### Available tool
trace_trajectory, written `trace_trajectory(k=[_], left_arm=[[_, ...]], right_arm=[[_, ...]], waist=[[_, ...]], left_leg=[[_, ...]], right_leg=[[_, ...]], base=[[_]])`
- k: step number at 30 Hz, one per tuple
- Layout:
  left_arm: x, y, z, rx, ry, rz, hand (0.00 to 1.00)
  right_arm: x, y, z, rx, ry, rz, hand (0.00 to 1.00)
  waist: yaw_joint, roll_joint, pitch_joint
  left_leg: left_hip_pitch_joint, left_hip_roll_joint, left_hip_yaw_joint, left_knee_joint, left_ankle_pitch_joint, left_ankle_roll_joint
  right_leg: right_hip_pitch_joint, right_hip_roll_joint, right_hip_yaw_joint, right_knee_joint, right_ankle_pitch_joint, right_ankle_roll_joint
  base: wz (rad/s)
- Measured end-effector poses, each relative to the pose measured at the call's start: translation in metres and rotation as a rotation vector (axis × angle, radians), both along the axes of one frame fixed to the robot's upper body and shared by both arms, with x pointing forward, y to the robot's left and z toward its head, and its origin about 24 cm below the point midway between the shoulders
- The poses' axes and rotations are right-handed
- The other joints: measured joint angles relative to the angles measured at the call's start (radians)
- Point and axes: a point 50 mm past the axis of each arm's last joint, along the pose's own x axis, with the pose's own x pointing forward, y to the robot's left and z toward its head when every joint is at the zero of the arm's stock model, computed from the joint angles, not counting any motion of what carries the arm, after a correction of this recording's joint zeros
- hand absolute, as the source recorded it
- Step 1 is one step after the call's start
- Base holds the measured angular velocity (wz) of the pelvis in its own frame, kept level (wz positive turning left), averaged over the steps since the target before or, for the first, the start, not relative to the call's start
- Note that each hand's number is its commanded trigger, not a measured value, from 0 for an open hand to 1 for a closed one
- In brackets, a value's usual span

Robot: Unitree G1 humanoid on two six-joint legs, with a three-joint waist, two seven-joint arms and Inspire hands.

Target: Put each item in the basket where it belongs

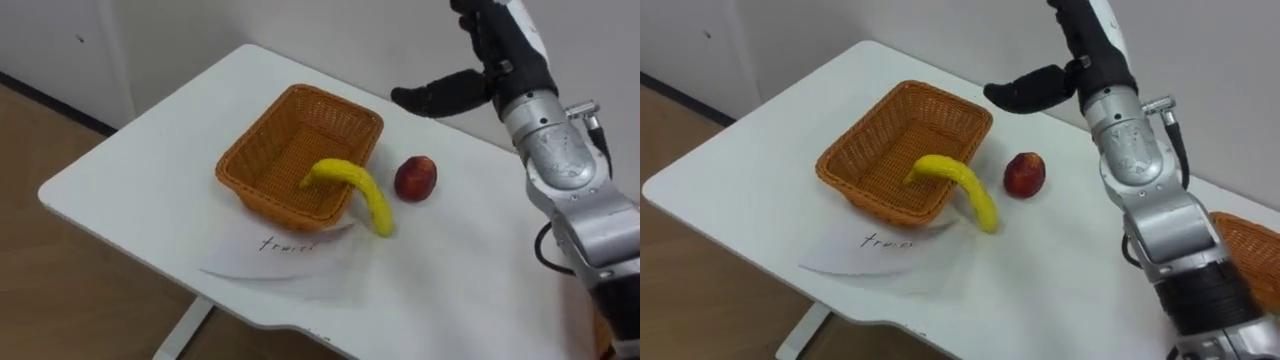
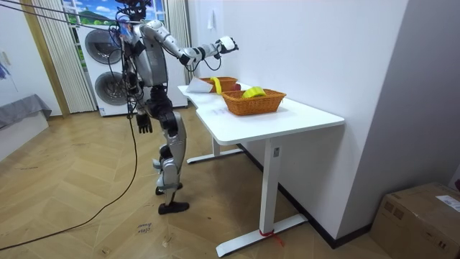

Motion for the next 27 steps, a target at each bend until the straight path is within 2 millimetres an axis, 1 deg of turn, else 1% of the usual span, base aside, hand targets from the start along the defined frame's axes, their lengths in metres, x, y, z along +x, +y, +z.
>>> trace_trajectory(k=[2,3,4,6,7,13,16,17,20,22,25,27], left_arm=[[-0.003,-0.001,0.000,-0.001,0.009,0.003,0.00],[-0.006,-0.001,0.000,-0.001,0.019,0.007,0.00],[-0.009,-0.001,0.000,-0.001,0.030,0.010,0.00],[-0.013,-0.001,0.000,-0.001,0.040,0.012,0.00],[-0.015,-0.001,0.000,-0.001,0.045,0.012,0.00],[-0.016,-0.002,0.000,-0.007,0.052,0.015,0.00],[-0.015,-0.003,0.000,-0.009,0.053,0.006,0.00],[-0.015,-0.004,0.000,-0.011,0.055,0.001,0.00],[-0.012,-0.007,-0.001,-0.018,0.054,-0.025,0.00],[-0.010,-0.009,-0.002,-0.025,0.057,-0.043,0.00],[-0.008,-0.010,-0.002,-0.027,0.054,-0.055,0.00],[-0.005,-0.011,-0.001,-0.026,0.046,-0.060,0.00]], right_arm=[[-0.002,-0.002,-0.005,0.023,0.019,-0.010,0.00],[-0.002,-0.004,-0.008,0.046,0.032,-0.019,0.00],[-0.002,-0.006,-0.011,0.074,0.045,-0.038,0.00],[-0.001,-0.010,-0.015,0.109,0.061,-0.073,0.00],[-0.001,-0.012,-0.016,0.121,0.063,-0.092,0.00],[-0.001,-0.016,-0.019,0.176,0.069,-0.135,0.00],[-0.001,-0.016,-0.019,0.203,0.071,-0.147,0.00],[-0.001,-0.015,-0.020,0.212,0.072,-0.149,0.00],[-0.001,-0.017,-0.030,0.240,0.115,-0.170,0.00],[-0.001,-0.018,-0.041,0.267,0.156,-0.196,0.00],[-0.001,-0.017,-0.045,0.297,0.173,-0.201,0.00],[-0.001,-0.019,-0.050,0.293,0.191,-0.214,0.00]], waist=[[-0.006,0.011,0.0028],[-0.011,0.018,0.0024],[-0.014,0.024,-0.0013],[-0.015,0.030,-0.0052],[-0.017,0.031,-0.0061],[-0.018,0.032,-0.0056],[-0.020,0.038,-0.0015],[-0.020,0.038,-0.0013],[-0.018,0.038,-0.0012],[-0.021,0.039,-0.0012],[-0.030,0.042,-0.0014],[-0.030,0.043,-0.0024]], left_leg=[[-0.006,0.000,0.001,0.002,0.000,0.000],[-0.009,0.000,0.001,0.003,0.001,0.000],[-0.011,0.000,0.001,0.003,0.001,0.000],[-0.012,-0.001,0.001,0.003,0.002,0.001],[-0.013,-0.001,-0.001,0.003,0.002,0.001],[-0.018,-0.001,-0.008,0.005,0.001,0.001],[-0.022,-0.001,-0.009,0.010,0.001,0.001],[-0.023,-0.001,-0.009,0.011,0.000,0.001],[-0.023,-0.001,-0.006,0.014,0.000,0.001],[-0.030,-0.001,-0.007,0.023,0.000,0.001],[-0.048,-0.002,-0.008,0.032,0.001,0.001],[-0.055,-0.003,-0.010,0.034,0.001,0.001]], right_leg=[[-0.006,0.000,0.001,0.000,0.000,0.000],[-0.009,0.001,0.000,0.000,0.000,0.000],[-0.011,0.001,0.001,-0.001,0.000,0.000],[-0.010,0.000,-0.001,-0.002,0.000,0.000],[-0.010,0.000,-0.003,-0.002,-0.001,0.001],[-0.010,0.000,-0.021,-0.003,-0.001,0.002],[-0.010,0.000,-0.023,-0.002,-0.001,0.002],[-0.010,0.000,-0.023,-0.002,-0.001,0.002],[-0.009,0.000,-0.022,-0.001,-0.001,0.002],[-0.012,-0.001,-0.022,-0.001,-0.001,0.002],[-0.025,0.000,-0.019,-0.001,-0.001,0.002],[-0.029,0.000,-0.019,-0.003,-0.001,0.001]], base=[[0.00],[0.00],[0.00],[0.00],[0.03],[0.06],[0.04],[0.00],[0.00],[0.00],[0.01],[0.02]])
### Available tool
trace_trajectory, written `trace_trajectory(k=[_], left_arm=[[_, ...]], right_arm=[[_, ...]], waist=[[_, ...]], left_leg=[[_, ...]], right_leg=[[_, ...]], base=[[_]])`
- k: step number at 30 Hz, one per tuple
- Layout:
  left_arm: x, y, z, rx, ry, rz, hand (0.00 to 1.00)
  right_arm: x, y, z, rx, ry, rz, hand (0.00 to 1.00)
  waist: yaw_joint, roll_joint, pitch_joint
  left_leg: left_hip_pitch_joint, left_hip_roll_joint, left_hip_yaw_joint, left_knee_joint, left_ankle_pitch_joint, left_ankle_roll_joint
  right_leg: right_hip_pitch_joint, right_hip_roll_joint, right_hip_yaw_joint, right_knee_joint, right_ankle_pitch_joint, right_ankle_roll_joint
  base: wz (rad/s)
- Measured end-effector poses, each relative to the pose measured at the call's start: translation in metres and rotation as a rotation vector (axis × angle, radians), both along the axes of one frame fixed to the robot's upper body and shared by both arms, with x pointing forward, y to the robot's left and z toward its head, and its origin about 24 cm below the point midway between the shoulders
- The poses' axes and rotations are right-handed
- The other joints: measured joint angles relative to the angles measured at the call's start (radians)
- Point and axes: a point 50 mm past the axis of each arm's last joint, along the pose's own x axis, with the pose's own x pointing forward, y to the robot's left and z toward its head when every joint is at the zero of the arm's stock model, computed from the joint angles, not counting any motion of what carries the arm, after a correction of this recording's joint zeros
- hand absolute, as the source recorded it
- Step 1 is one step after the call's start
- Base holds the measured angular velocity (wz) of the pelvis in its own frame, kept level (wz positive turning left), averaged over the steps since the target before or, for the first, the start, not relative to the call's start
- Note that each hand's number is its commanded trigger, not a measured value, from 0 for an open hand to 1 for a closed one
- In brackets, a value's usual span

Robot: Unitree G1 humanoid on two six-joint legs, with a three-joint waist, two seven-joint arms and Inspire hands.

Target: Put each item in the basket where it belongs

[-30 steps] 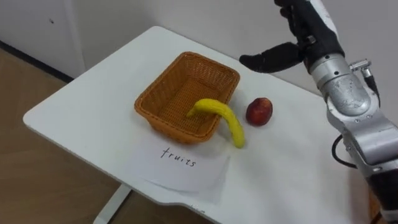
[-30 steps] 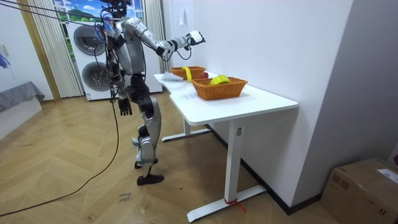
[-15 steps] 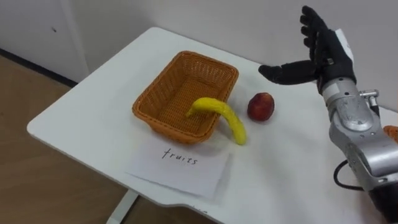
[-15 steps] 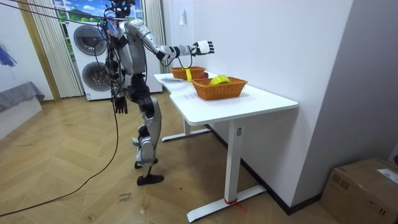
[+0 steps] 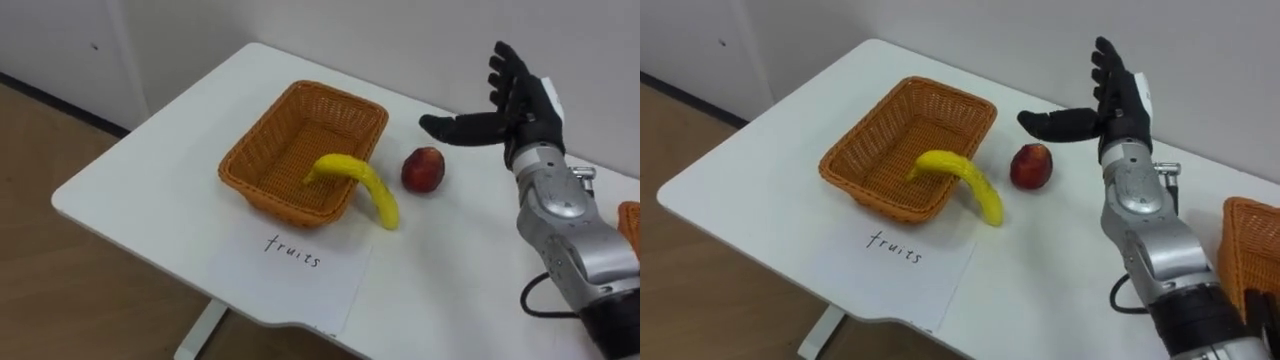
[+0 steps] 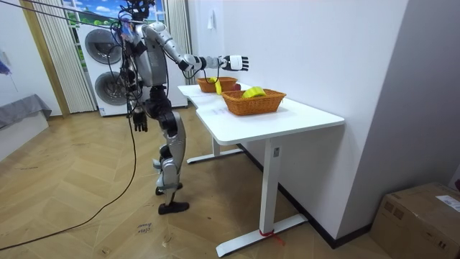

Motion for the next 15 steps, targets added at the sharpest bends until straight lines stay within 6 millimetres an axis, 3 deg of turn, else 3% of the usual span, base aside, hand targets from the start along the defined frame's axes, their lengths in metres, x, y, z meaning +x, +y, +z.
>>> trace_trajectory(k=[8,15], left_arm=[[0.004,0.000,0.000,0.000,-0.012,0.000,0.00],[0.008,0.000,0.001,0.000,-0.026,-0.005,0.00]], right_arm=[[-0.002,-0.009,-0.017,0.035,0.074,-0.045,0.00],[-0.003,-0.014,-0.025,0.038,0.112,-0.065,0.00]], waist=[[0.000,-0.006,-0.0040],[-0.006,-0.005,0.0005]], left_leg=[[-0.034,-0.005,-0.012,0.006,0.000,0.001],[-0.058,-0.005,-0.021,0.013,0.000,0.001]], right_leg=[[-0.028,-0.001,-0.004,0.000,0.000,0.000],[-0.049,-0.001,-0.008,0.004,0.000,0.000]], base=[[0.04],[0.03]])
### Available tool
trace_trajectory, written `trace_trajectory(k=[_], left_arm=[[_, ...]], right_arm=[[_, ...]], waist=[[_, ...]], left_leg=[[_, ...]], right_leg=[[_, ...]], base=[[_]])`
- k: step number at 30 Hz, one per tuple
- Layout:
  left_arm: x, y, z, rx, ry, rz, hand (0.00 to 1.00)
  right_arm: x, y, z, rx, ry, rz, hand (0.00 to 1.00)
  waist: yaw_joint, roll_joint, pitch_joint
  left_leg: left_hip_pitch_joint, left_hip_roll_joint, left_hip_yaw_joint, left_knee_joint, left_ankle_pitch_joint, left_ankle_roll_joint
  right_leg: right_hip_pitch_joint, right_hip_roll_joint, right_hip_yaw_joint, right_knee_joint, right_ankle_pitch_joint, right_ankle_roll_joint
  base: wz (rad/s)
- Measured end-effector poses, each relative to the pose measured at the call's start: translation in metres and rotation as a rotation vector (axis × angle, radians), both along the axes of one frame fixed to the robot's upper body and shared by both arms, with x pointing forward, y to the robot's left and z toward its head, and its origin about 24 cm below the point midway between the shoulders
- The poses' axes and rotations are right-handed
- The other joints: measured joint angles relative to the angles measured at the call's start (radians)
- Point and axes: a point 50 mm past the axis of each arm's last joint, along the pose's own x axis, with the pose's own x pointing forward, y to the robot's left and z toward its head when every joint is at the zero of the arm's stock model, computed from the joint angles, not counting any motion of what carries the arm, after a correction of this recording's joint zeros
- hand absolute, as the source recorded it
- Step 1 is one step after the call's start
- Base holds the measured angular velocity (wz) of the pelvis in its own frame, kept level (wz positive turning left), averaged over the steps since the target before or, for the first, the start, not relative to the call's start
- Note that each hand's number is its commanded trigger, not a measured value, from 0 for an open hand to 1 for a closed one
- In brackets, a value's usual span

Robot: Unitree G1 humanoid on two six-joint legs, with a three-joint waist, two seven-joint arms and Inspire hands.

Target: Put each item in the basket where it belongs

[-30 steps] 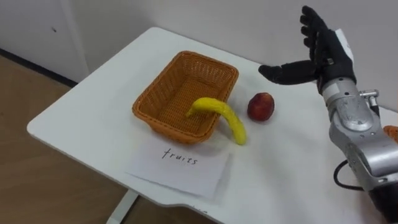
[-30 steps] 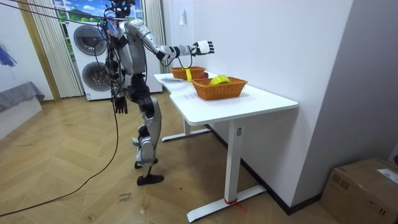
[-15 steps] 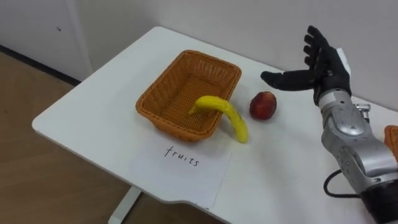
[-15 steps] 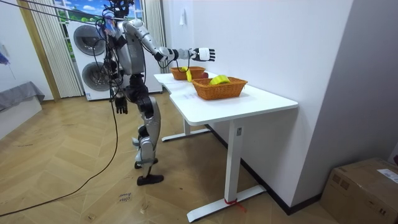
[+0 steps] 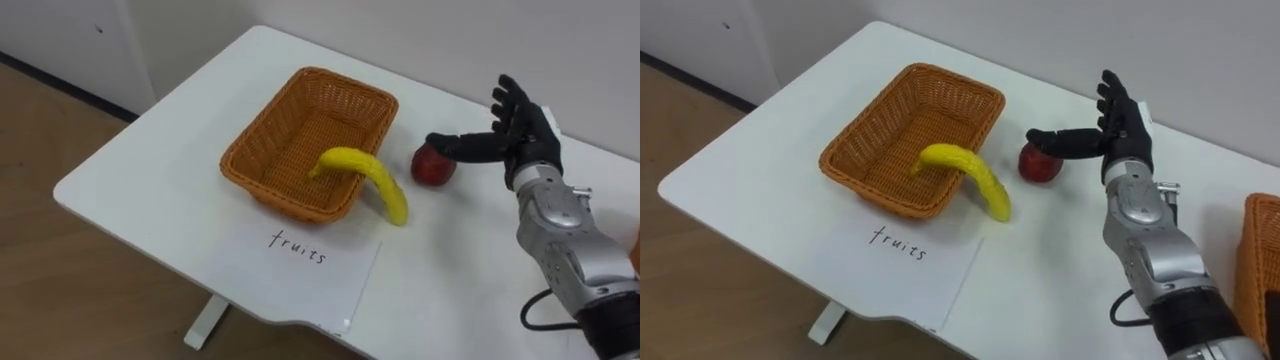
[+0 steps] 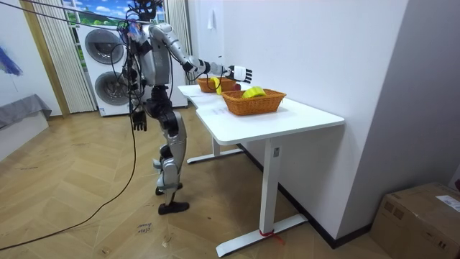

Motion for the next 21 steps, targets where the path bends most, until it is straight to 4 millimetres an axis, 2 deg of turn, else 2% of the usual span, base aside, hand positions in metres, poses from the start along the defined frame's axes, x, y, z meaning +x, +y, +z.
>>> trace_trajectory(k=[8,13,17,21], left_arm=[[0.0075,-0.0002,0.0012,0.001,-0.033,-0.011,0.00],[0.0076,-0.0001,0.0012,0.001,-0.034,-0.011,0.00],[0.0090,0.0000,0.0012,0.001,-0.037,-0.012,0.00],[0.0106,-0.0001,0.0004,0.000,-0.036,-0.010,0.00]], right_arm=[[-0.0011,-0.0035,-0.0053,-0.002,0.024,-0.011,0.00],[-0.0025,-0.0069,-0.0101,-0.008,0.045,-0.031,0.00],[-0.0024,-0.0078,-0.0109,-0.011,0.049,-0.036,0.00],[-0.0025,-0.0085,-0.0121,-0.012,0.055,-0.040,0.00]], waist=[[-0.005,-0.002,0.0031],[0.009,-0.007,0.0107],[0.019,-0.013,0.0068],[0.024,-0.015,0.0087]], left_leg=[[-0.013,0.000,0.000,-0.001,-0.001,0.000],[-0.015,0.000,0.003,0.001,0.000,0.000],[-0.030,-0.001,0.004,0.003,0.001,0.000],[-0.032,-0.001,0.003,0.002,0.001,0.000]], right_leg=[[-0.018,-0.001,0.002,0.014,0.000,0.000],[-0.020,-0.002,0.009,0.014,0.000,0.000],[-0.036,-0.001,0.015,0.013,0.000,0.000],[-0.038,-0.001,0.013,0.014,0.000,0.000]], base=[[0.00],[-0.01],[-0.02],[0.03]])
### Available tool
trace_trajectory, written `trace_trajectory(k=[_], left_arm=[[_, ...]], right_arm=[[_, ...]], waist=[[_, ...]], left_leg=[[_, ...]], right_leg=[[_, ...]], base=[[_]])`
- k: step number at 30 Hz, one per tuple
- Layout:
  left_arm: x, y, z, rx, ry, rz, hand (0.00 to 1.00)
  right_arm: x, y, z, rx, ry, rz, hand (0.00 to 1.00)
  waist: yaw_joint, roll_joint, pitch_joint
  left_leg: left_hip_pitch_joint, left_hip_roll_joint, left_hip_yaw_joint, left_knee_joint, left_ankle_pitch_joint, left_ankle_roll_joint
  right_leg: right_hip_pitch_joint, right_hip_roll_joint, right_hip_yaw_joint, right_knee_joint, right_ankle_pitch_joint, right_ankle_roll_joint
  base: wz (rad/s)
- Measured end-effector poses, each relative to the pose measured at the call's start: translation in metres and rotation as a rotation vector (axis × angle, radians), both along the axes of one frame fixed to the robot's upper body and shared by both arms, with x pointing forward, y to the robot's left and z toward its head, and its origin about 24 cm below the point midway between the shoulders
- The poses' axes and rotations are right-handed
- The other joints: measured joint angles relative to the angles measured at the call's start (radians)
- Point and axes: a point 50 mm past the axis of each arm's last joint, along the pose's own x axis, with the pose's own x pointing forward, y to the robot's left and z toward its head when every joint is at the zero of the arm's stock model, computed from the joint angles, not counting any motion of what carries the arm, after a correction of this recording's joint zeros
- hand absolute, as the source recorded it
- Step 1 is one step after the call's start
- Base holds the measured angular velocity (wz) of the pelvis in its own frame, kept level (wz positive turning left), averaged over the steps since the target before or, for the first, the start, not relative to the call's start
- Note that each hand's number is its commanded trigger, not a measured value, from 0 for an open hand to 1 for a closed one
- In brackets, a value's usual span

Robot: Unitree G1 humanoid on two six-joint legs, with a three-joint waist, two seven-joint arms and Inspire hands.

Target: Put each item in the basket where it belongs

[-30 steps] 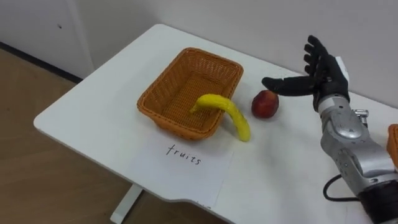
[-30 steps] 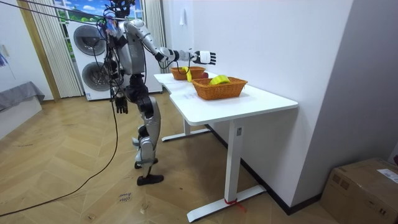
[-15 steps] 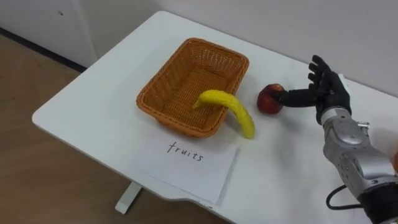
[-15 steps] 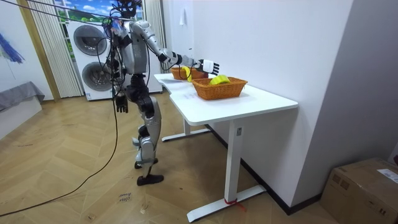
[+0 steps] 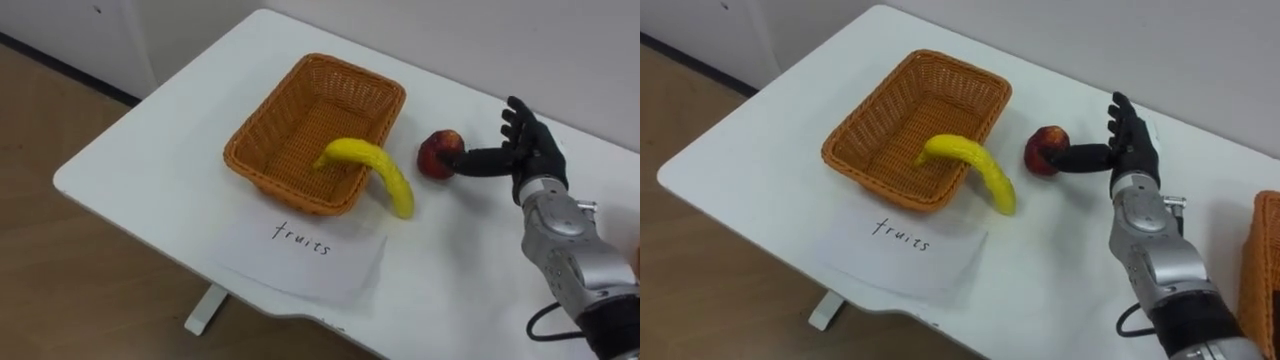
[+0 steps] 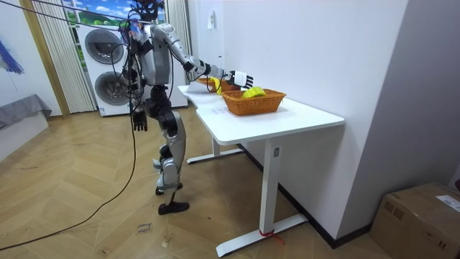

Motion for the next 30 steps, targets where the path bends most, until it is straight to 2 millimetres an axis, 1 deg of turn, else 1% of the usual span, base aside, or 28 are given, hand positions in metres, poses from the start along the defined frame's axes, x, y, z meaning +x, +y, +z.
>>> trace_trajectory(k=[4,7,13,19,24,30], left_arm=[[0.000,0.000,0.000,0.000,0.000,0.000,0.00],[0.000,0.000,0.000,0.003,-0.004,0.000,0.00],[0.003,-0.001,0.000,0.015,-0.019,-0.002,0.00],[0.009,-0.006,-0.003,0.002,-0.013,-0.037,0.00],[0.015,-0.008,-0.005,-0.009,-0.015,-0.059,0.00],[0.015,-0.009,-0.005,-0.018,-0.012,-0.059,0.00]], right_arm=[[-0.001,-0.002,-0.003,-0.003,0.014,-0.008,0.00],[-0.003,-0.005,-0.008,-0.010,0.037,-0.021,0.00],[-0.003,-0.005,-0.008,-0.020,0.037,-0.020,0.00],[-0.002,-0.005,-0.009,-0.023,0.036,-0.019,0.00],[-0.003,-0.004,-0.016,-0.014,0.061,-0.028,0.00],[-0.001,-0.002,-0.015,-0.080,0.064,-0.007,0.00]], waist=[[0.001,-0.001,0.0001],[0.000,0.001,0.0014],[-0.002,0.007,0.0052],[-0.002,0.007,0.0055],[-0.002,0.006,0.0059],[0.001,0.003,0.0051]], left_leg=[[-0.009,0.002,0.000,-0.003,0.000,0.000],[-0.012,0.001,0.000,-0.003,0.000,0.000],[-0.015,0.002,0.000,-0.002,0.000,0.000],[-0.015,0.002,0.000,-0.002,0.001,0.000],[-0.016,0.002,0.001,-0.002,0.001,0.000],[-0.020,0.002,0.000,-0.002,0.001,0.000]], right_leg=[[-0.011,0.001,-0.002,0.003,0.000,0.000],[-0.013,0.000,-0.006,0.003,0.000,0.000],[-0.014,0.000,-0.009,0.002,0.000,0.000],[-0.015,-0.001,-0.008,0.005,0.000,0.000],[-0.016,-0.001,-0.008,0.005,0.000,0.000],[-0.022,-0.001,-0.009,0.011,0.000,0.000]], base=[[0.00],[0.00],[0.00],[0.00],[0.00],[0.00]])
